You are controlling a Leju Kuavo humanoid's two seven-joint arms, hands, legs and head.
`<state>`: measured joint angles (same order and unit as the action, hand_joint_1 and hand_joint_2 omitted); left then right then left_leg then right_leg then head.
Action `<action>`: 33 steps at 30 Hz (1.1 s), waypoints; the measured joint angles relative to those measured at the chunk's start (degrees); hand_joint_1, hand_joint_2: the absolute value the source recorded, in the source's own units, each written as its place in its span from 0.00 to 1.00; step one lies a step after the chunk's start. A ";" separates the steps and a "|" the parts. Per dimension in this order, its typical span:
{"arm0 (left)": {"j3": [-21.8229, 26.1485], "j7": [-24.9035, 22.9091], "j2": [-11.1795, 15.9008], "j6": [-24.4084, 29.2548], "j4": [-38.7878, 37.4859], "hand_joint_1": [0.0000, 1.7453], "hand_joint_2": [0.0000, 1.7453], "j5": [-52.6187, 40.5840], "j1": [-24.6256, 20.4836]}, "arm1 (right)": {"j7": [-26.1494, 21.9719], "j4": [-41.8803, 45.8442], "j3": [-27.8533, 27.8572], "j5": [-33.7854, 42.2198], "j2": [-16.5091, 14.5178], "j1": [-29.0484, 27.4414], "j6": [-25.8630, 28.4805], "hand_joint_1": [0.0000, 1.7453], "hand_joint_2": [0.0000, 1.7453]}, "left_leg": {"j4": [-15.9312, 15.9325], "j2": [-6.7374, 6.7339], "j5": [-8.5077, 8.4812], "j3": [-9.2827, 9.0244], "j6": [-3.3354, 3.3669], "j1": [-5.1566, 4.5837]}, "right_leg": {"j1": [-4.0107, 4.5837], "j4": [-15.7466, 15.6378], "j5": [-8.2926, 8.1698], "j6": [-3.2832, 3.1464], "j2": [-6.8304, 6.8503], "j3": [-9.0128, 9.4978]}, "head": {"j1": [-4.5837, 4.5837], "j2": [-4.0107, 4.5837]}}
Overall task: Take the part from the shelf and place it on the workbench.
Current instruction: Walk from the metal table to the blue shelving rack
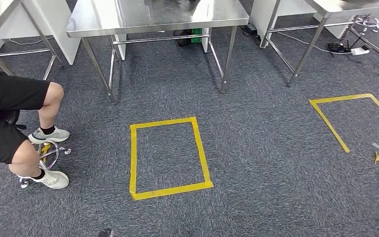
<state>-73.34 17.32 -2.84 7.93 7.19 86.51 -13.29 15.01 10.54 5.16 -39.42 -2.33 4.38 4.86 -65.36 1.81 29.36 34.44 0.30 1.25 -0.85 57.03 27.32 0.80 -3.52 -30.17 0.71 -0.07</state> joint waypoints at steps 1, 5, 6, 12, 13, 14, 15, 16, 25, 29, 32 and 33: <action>-0.10 -0.01 0.03 0.00 -0.01 0.00 0.00 -0.04 -0.04 | -0.02 0.01 0.09 -0.01 -0.05 0.08 0.05 0.00 0.00 | 3.63 1.43 -1.06 -1.80 0.20 0.10 | 0.15 0.26 -0.02 0.17 -0.62 -0.22 | 0.04 0.00; -0.60 -0.21 0.00 -0.07 -0.02 0.00 0.00 -0.29 -0.22 | 0.04 0.05 0.48 -0.19 -0.11 0.13 0.26 0.00 0.00 | 7.19 2.34 -1.55 -3.07 0.84 -0.17 | -0.10 0.50 -0.61 1.71 -2.84 -2.06 | 0.03 0.00; -0.65 -0.25 -0.05 -0.09 -0.02 0.00 0.00 -0.21 -0.27 | 0.14 0.04 0.59 -0.36 -0.10 0.02 0.27 0.00 0.00 | 7.50 1.64 -1.78 -3.11 1.20 -0.16 | -0.11 0.94 -0.44 2.01 -2.34 -2.51 | 0.07 0.00; -0.86 -0.21 -0.29 -0.17 -0.02 0.00 0.00 0.56 0.35 | 0.31 0.04 1.14 -1.41 0.08 -0.32 0.32 0.00 0.00 | 8.06 -3.57 -2.19 -3.05 2.00 -0.26 | -0.14 17.03 6.38 2.49 2.91 -10.49 | 0.55 0.00; -0.87 -0.21 -0.34 -0.17 -0.02 0.00 0.00 0.65 0.38 | 0.33 0.04 1.21 -1.52 0.11 -0.45 0.32 0.00 0.00 | 8.05 -4.26 -2.17 -3.06 1.96 -0.22 | -0.29 16.06 5.75 3.01 3.11 -9.86 | 0.57 0.00; -0.87 -0.22 -0.42 -0.16 -0.02 0.00 0.00 0.66 0.36 | 0.36 0.04 1.32 -1.61 0.17 -0.54 0.32 0.00 0.00 | 8.04 -4.89 -2.13 -3.11 1.87 -0.15 | -0.47 12.62 4.34 3.63 3.66 -7.93 | 0.57 0.00; -0.88 -0.25 -0.50 -0.16 -0.02 0.00 0.00 0.67 0.33 | 0.38 0.06 1.42 -1.68 0.23 -0.55 0.32 0.00 0.00 | 8.02 -5.44 -2.08 -3.20 1.71 -0.13 | -0.63 8.19 2.75 4.19 4.64 -5.45 | 0.59 0.00; -0.88 -0.28 -0.56 -0.15 -0.02 0.00 0.00 0.69 0.32 | 0.42 0.07 1.51 -1.79 0.26 -0.47 0.31 0.00 0.00 | 7.98 -5.97 -1.95 -3.34 1.41 -0.26 | -0.62 4.23 1.31 4.41 5.93 -3.28 | 0.61 0.00; -0.92 -0.42 -0.78 -0.19 -0.05 0.00 0.00 0.75 0.26 | 0.72 0.10 1.72 -2.04 0.33 -0.43 0.27 0.00 0.00 | -2.33 -2.49 5.07 0.42 -1.03 -0.08 | -0.68 0.21 -1.19 0.36 3.62 -1.82 | 0.15 0.00; -1.20 -0.42 -0.75 -0.22 -0.07 0.00 0.00 1.13 0.51 | 0.69 0.10 2.09 -2.66 0.35 -0.56 0.20 0.00 0.00 | -7.55 -1.57 5.18 3.31 -0.68 -0.10 | -0.18 0.37 -1.32 0.03 0.80 -1.90 | 0.12 0.00; -1.44 -0.37 -0.67 -0.22 -0.07 0.00 0.00 1.66 0.39 | 0.49 0.10 2.35 -3.48 0.41 -0.42 -0.20 0.00 0.00 | 3.53 0.70 -0.33 -1.70 -0.11 0.05 | -0.02 0.84 -1.27 0.23 -1.25 -2.08 | 0.13 0.00; -1.49 -0.33 -0.63 -0.23 -0.08 0.00 0.00 1.76 0.35 | 0.42 0.10 2.43 -3.69 0.43 -0.35 -0.38 0.00 0.00 | 5.70 1.45 -0.96 -2.61 0.05 0.02 | 0.05 0.99 -1.29 0.47 -1.77 -2.36 | 0.15 0.00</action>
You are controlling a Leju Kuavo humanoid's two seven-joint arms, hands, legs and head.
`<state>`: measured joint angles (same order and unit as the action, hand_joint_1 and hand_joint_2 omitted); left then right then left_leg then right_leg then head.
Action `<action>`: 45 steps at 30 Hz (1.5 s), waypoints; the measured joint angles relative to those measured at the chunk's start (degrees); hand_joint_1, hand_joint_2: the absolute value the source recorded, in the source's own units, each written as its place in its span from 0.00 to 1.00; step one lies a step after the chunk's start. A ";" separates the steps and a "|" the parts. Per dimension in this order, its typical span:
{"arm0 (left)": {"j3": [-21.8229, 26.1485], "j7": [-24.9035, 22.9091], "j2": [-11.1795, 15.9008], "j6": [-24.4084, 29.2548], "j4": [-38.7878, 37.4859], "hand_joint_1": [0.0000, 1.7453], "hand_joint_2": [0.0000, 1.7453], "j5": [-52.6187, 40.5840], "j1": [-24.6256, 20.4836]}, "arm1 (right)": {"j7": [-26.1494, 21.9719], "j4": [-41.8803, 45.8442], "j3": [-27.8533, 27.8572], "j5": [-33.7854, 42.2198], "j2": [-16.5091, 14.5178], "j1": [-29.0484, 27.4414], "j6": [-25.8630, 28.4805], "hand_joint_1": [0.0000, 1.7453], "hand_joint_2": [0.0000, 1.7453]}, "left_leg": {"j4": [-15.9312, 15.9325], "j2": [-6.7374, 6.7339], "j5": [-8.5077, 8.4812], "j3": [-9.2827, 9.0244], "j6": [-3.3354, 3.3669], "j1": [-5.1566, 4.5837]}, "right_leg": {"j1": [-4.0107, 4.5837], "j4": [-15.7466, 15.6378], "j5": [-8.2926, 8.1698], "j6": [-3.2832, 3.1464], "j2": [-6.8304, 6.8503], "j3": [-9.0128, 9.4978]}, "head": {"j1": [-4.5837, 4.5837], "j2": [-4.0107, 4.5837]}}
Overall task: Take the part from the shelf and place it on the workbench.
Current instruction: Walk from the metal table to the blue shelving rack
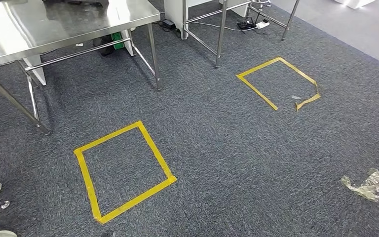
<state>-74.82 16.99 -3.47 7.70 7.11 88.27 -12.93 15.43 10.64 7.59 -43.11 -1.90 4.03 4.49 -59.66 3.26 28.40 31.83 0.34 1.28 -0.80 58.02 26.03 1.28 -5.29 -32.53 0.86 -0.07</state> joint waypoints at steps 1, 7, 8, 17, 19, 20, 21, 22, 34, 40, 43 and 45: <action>-0.05 0.04 0.03 -0.01 -0.01 0.00 0.00 0.11 -0.02 | -0.04 0.00 0.05 -0.20 0.03 0.04 -0.16 0.00 0.00 | 0.81 0.37 -0.03 -0.26 0.19 -0.14 | 0.00 0.04 -0.09 0.34 -0.47 -0.32 | 0.02 0.00; -0.32 0.72 0.05 -1.32 -0.01 0.00 0.00 0.74 0.03 | -0.01 0.00 0.13 -1.37 0.17 0.32 -0.78 0.00 0.00 | 2.20 -3.34 -1.09 -0.46 2.10 -0.25 | 0.05 7.81 3.28 1.25 3.23 -5.22 | 0.39 0.00; -0.35 1.19 0.06 -2.43 -0.01 0.00 0.00 0.79 0.15 | 0.00 0.00 0.13 -1.58 0.18 0.49 -0.92 0.00 0.00 | 2.19 -4.17 -1.11 -0.37 2.18 -0.30 | 0.01 11.86 4.92 1.21 4.08 -7.17 | 0.51 0.00; -0.58 4.08 0.07 -7.01 -0.02 0.00 0.00 1.30 0.02 | -0.53 0.15 1.88 -2.18 0.48 0.73 -0.78 0.00 0.00 | 2.05 -9.22 -0.44 -1.09 0.19 -0.56 | -0.29 -0.16 0.47 2.58 8.32 0.08 | 0.50 0.00; -0.37 3.96 0.04 -5.68 -0.02 0.00 0.00 1.50 -0.11 | -0.61 0.16 2.23 -2.25 0.50 0.60 -0.59 0.00 0.00 | 2.17 -9.63 -0.53 -1.24 -0.07 -0.54 | -0.23 -0.01 0.42 2.15 7.76 -0.26 | 0.44 0.00; -0.32 3.95 0.04 -5.61 -0.01 0.00 0.00 1.51 -0.13 | -0.61 0.15 2.27 -2.26 0.50 0.56 -0.57 0.00 0.00 | 2.21 -9.70 -0.55 -1.27 -0.10 -0.53 | -0.20 -0.01 0.41 2.09 7.68 -0.34 | 0.43 0.00; -0.32 3.95 0.04 -5.61 -0.01 0.00 0.00 1.51 -0.13 | -0.61 0.15 2.27 -2.26 0.50 0.56 -0.57 0.00 0.00 | 2.21 -9.70 -0.55 -1.27 -0.10 -0.53 | -0.20 -0.01 0.41 2.09 7.68 -0.34 | 0.43 0.00; -0.31 3.95 0.04 -5.61 -0.01 0.00 0.00 1.51 -0.13 | -0.61 0.15 2.28 -2.27 0.50 0.55 -0.57 0.00 0.00 | 2.22 -9.72 -0.56 -1.28 -0.11 -0.52 | -0.20 -0.01 0.41 2.08 7.66 -0.37 | 0.43 0.00; 2.19 3.69 -0.04 -2.09 -0.01 0.00 0.00 1.84 -0.41 | -0.27 0.20 4.04 -4.16 0.25 0.21 -0.38 0.00 0.00 | 1.42 -0.54 -0.10 -0.75 0.81 -0.49 | -0.13 -0.16 -0.83 1.04 -1.91 -1.25 | 0.09 0.00; 3.39 3.78 -0.32 -2.11 -0.01 0.00 0.00 1.86 -0.56 | -0.03 0.22 4.37 -5.35 0.13 1.06 -0.46 0.00 0.00 | 2.28 -4.98 -0.72 -0.87 2.21 -0.52 | 0.03 14.80 5.88 1.24 4.47 -8.93 | 0.42 0.00; 3.54 3.74 -0.44 -2.10 0.01 0.00 0.00 1.86 -0.57 | 0.08 0.23 4.39 -5.64 0.24 1.12 -0.48 0.00 0.00 | 2.23 -7.14 -0.57 -0.91 2.02 -0.43 | -0.45 12.75 4.57 2.59 5.37 -7.43 | 0.42 0.00; 3.56 3.62 -0.58 -1.66 0.01 0.00 0.00 1.86 -0.64 | 0.02 0.28 4.42 -5.76 0.31 1.22 -0.50 0.00 0.00 | 2.14 -8.30 -0.24 -1.19 1.48 -0.54 | -0.48 4.19 1.71 3.26 7.79 -2.58 | 0.48 0.00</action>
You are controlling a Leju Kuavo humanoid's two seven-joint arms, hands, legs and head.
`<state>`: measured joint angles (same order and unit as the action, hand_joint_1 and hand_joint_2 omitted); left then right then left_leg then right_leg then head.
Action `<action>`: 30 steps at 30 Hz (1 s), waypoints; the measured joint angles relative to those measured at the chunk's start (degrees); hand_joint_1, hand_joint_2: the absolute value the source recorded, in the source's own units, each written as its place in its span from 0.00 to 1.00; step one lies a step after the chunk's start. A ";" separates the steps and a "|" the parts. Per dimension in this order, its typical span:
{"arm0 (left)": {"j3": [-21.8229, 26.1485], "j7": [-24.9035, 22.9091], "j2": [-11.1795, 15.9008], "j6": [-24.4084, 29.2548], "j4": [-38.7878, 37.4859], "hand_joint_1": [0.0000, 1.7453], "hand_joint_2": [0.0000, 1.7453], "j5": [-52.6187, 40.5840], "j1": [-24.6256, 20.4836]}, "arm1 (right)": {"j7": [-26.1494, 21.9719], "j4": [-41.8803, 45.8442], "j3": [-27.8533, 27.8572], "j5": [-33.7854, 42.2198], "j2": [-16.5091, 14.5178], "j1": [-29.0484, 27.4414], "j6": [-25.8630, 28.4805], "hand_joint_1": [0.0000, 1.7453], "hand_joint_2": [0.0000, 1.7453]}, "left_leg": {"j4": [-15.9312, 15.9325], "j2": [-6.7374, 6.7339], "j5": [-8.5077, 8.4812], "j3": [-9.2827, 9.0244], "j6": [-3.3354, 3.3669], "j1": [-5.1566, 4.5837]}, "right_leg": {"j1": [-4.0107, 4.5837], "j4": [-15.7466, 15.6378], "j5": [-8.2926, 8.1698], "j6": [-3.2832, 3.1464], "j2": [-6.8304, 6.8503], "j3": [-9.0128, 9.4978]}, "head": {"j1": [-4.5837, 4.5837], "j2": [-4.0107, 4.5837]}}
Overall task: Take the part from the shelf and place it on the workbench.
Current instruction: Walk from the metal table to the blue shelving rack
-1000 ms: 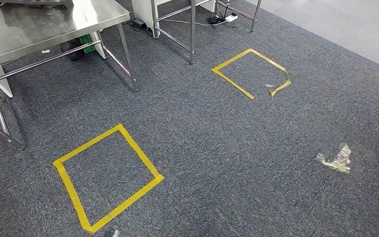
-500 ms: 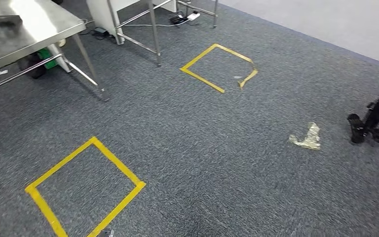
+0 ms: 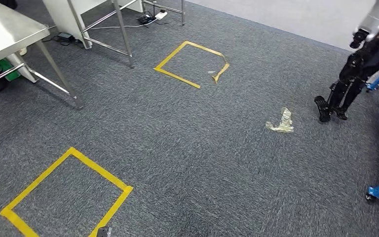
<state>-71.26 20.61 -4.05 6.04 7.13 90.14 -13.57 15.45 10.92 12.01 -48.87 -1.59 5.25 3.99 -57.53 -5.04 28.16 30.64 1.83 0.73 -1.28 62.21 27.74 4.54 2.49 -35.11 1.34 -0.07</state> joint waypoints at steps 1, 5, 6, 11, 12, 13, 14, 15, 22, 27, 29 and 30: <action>0.05 -0.07 -0.01 0.50 0.00 0.00 0.00 0.00 -0.03 | -0.12 0.03 0.04 -0.05 -0.01 0.05 -0.01 0.00 0.00 | -0.04 -0.51 0.19 -0.16 -0.37 -0.13 | 0.14 -2.77 -0.91 -0.21 0.87 1.58 | -0.05 0.00; 0.81 -0.15 -0.12 2.72 0.01 0.00 0.00 0.00 -0.40 | -0.55 0.05 0.56 -0.07 -0.11 -0.42 -0.02 0.00 0.00 | -0.06 -1.62 0.74 -0.71 -1.62 -0.10 | 0.40 -4.22 -1.69 -2.05 -0.30 2.09 | -0.32 0.00; 1.04 -0.14 -0.16 2.93 0.01 0.00 0.00 0.00 -0.50 | -0.56 0.05 0.69 -0.07 -0.11 -0.58 -0.02 0.00 0.00 | -0.82 -0.51 1.46 -0.48 -1.92 0.08 | 0.20 -4.28 -1.79 -2.50 -0.89 2.10 | -0.39 0.00; 1.52 -0.43 -0.14 1.79 0.02 0.00 0.00 -1.06 0.04 | -0.97 0.05 1.58 0.39 -0.34 -0.77 -0.03 0.00 0.00 | -16.55 5.11 8.78 7.16 -2.10 0.35 | 0.31 -4.37 -2.01 -4.03 -4.47 2.05 | -0.62 0.00; 1.48 -0.56 -0.14 1.39 0.02 0.00 0.00 -1.57 0.17 | -1.04 0.05 1.87 0.52 -0.36 -0.90 -0.03 0.00 0.00 | -16.74 5.21 8.00 7.52 -1.95 0.35 | 0.42 -4.35 -2.03 -4.08 -5.27 2.09 | -0.62 0.00; 1.42 -0.65 -0.14 1.11 0.03 0.00 0.00 -2.03 0.23 | -1.08 0.05 2.20 0.64 -0.37 -1.02 -0.03 0.00 0.00 | -14.58 5.39 6.16 6.73 -1.75 0.36 | 0.48 -4.33 -2.03 -4.08 -6.09 2.18 | -0.62 0.00; 1.36 -0.72 -0.14 0.95 0.03 0.00 0.00 -2.44 0.24 | -1.07 0.05 2.53 0.79 -0.39 -1.12 -0.03 0.00 0.00 | -10.84 5.95 3.78 5.13 -1.48 0.37 | 0.50 -4.31 -2.03 -4.06 -6.91 2.27 | -0.62 0.00; 1.30 -0.78 -0.14 0.90 0.03 0.00 0.00 -2.78 0.20 | -1.03 0.04 2.84 0.98 -0.45 -1.16 -0.03 0.00 0.00 | -6.89 7.37 1.87 3.36 -1.15 0.41 | 0.52 -4.27 -2.04 -4.00 -7.65 2.30 | -0.60 0.00; -1.15 -4.07 -0.98 0.88 0.25 0.00 0.00 -6.82 -1.28 | 0.68 0.01 6.27 4.47 -1.24 -1.85 1.25 0.00 0.00 | 0.69 7.44 -0.83 0.12 0.46 -0.05 | 0.47 -2.06 -1.46 -2.09 -7.89 -0.28 | -0.39 0.00; -3.60 -5.77 -1.46 -0.44 0.48 0.00 0.00 -8.79 -2.29 | 1.34 0.01 8.26 5.09 -1.87 -1.93 2.17 0.00 0.00 | 1.12 2.90 -0.80 -0.18 0.92 -0.32 | 0.26 11.38 3.51 -1.71 -3.14 -7.19 | -0.07 0.00; -4.28 -6.03 -1.45 -0.83 0.50 0.00 0.00 -9.12 -2.70 | 1.35 0.01 8.62 4.77 -2.01 -2.19 2.20 0.00 0.00 | 1.09 1.54 -0.60 -0.34 0.63 -0.23 | -0.22 5.84 1.17 -0.55 -2.20 -4.06 | -0.05 0.00; -4.50 -6.08 -1.44 -0.98 0.51 0.00 0.00 -9.20 -2.88 | 1.34 0.01 8.73 4.60 -2.05 -2.20 2.19 0.00 0.00 | 1.07 0.96 -0.44 -0.48 0.37 -0.25 | -0.37 1.62 -0.21 -0.20 -1.04 -1.68 | -0.03 0.00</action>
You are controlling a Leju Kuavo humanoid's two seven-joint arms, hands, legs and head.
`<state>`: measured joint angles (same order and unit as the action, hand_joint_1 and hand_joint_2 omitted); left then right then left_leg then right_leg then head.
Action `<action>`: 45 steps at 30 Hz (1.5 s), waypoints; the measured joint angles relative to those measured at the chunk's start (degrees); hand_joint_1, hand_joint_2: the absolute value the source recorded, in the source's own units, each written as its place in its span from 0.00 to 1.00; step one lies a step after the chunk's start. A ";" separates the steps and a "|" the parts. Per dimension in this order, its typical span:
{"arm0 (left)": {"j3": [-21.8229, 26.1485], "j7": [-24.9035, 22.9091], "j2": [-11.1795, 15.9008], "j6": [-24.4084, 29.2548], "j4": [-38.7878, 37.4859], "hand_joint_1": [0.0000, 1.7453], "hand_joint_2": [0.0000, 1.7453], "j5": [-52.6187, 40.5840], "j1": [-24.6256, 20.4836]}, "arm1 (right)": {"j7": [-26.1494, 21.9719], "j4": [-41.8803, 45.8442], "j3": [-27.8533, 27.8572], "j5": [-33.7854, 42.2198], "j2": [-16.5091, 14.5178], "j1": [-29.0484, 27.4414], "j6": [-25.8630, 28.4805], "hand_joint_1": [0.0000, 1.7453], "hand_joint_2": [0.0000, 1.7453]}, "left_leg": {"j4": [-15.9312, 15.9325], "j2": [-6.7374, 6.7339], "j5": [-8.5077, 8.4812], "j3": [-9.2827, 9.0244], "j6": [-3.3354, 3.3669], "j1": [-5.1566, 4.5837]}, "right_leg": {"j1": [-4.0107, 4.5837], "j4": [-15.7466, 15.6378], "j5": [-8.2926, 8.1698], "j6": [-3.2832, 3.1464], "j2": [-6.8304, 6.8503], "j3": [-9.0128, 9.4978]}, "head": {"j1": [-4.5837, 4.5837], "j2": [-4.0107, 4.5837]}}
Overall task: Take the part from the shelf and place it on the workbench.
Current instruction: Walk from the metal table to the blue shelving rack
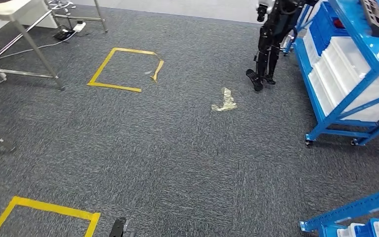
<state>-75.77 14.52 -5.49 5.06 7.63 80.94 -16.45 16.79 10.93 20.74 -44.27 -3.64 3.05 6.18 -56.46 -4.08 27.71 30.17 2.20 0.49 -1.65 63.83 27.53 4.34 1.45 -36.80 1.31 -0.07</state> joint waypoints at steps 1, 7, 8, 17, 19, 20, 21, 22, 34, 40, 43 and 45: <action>-0.17 -0.06 0.03 -0.10 0.01 0.00 0.00 -0.03 -0.16 | -0.04 0.00 0.09 -0.16 -0.08 0.06 -0.01 0.00 0.00 | -0.07 -0.56 0.25 -0.17 -0.37 -0.10 | 0.05 -3.55 -1.14 0.05 0.99 2.03 | -0.01 0.00; -0.73 -0.12 0.17 -0.15 0.04 0.00 0.00 1.29 -0.50 | -1.15 0.00 0.21 -2.65 -0.18 0.07 -0.26 0.00 0.00 | -1.81 -0.30 2.41 -0.38 -2.40 0.14 | 0.12 -6.26 -2.15 -2.58 -0.42 3.47 | -0.22 0.00; -0.71 0.18 0.28 -0.10 0.04 0.00 0.00 1.88 -0.31 | -1.36 0.00 0.20 -3.15 -0.15 0.12 -0.42 0.00 0.00 | -4.38 1.29 4.04 0.77 -2.57 0.27 | -0.02 -6.32 -2.23 -3.03 -0.98 3.56 | -0.29 0.00; -0.09 1.81 1.05 0.63 0.04 0.00 0.00 3.97 5.42 | -0.97 0.00 -0.46 -5.69 -0.76 -0.72 -1.29 0.00 0.00 | -3.26 7.97 0.72 1.93 -1.60 0.45 | 0.86 -6.00 -2.12 -3.45 -7.24 3.65 | -0.37 0.00; 0.07 1.83 1.14 0.45 0.05 0.00 0.00 3.97 5.55 | -1.12 0.00 -0.65 -5.85 -0.93 -0.75 -1.28 0.00 0.00 | -1.59 8.51 0.34 1.31 -1.23 0.14 | 0.95 -6.03 -2.20 -2.79 -8.15 3.22 | -0.35 0.00; 0.12 1.83 1.19 0.23 0.05 0.00 0.00 3.96 5.57 | -1.33 0.00 -0.75 -6.10 -0.96 -0.83 -1.33 0.00 0.00 | -1.43 7.80 0.17 1.26 -0.86 -0.01 | 0.84 -6.19 -2.32 -2.38 -8.65 2.96 | -0.33 0.00; 0.15 1.87 1.32 -0.06 0.06 0.00 0.00 3.98 5.61 | -1.67 0.00 -0.92 -6.53 -0.97 -0.92 -1.47 0.00 0.00 | -1.15 7.18 -0.06 1.10 -0.42 -0.08 | 0.80 -5.91 -2.22 -2.10 -8.25 2.63 | -0.33 0.00; 0.19 2.02 1.55 -0.38 0.05 0.00 0.00 4.07 5.70 | -2.09 0.00 -1.15 -7.06 -0.96 -0.95 -1.71 0.00 0.00 | -0.84 6.45 -0.30 0.93 0.00 -0.07 | 0.85 -4.88 -1.64 -1.99 -7.19 1.99 | -0.27 0.00; 2.67 6.00 3.78 0.55 0.02 0.00 0.00 6.78 7.48 | -5.44 0.00 -3.52 -9.89 -0.52 -0.12 -3.24 0.00 0.00 | -0.75 -1.65 0.56 0.01 -0.90 -0.69 | 0.64 -5.75 -0.64 -1.20 2.15 4.27 | 0.04 0.00; 3.41 6.81 4.39 -0.28 0.04 0.00 0.00 7.01 6.32 | -6.50 0.00 -3.61 -10.03 -0.28 0.91 -3.20 0.00 0.00 | -9.97 2.80 6.34 3.70 -2.50 0.22 | 0.30 -6.05 -1.39 -3.66 -1.58 4.24 | -0.48 0.00; 3.70 6.69 4.72 -0.14 0.04 0.00 0.00 7.85 6.02 | -6.08 0.00 -3.68 -10.39 -0.39 2.11 -3.90 0.00 0.00 | -16.51 4.14 7.51 7.36 -2.47 0.25 | 0.68 -6.00 -1.53 -3.99 -3.99 4.20 | -0.50 0.00; 4.25 6.73 4.97 0.04 0.04 0.00 0.00 8.52 5.74 | -5.68 0.00 -3.84 -10.71 -0.44 2.56 -4.52 0.00 0.00 | -11.37 5.05 3.63 5.38 -2.23 0.31 | 0.75 -5.95 -1.53 -3.97 -5.46 4.37 | -0.50 0.00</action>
<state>-71.52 21.25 -0.51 5.10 7.67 89.46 -10.72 11.11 10.93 16.90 -54.99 -4.08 5.62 1.66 -67.82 0.96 31.34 35.55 -0.03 0.80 -0.90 57.89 26.00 0.38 -4.01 -32.42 0.81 -0.07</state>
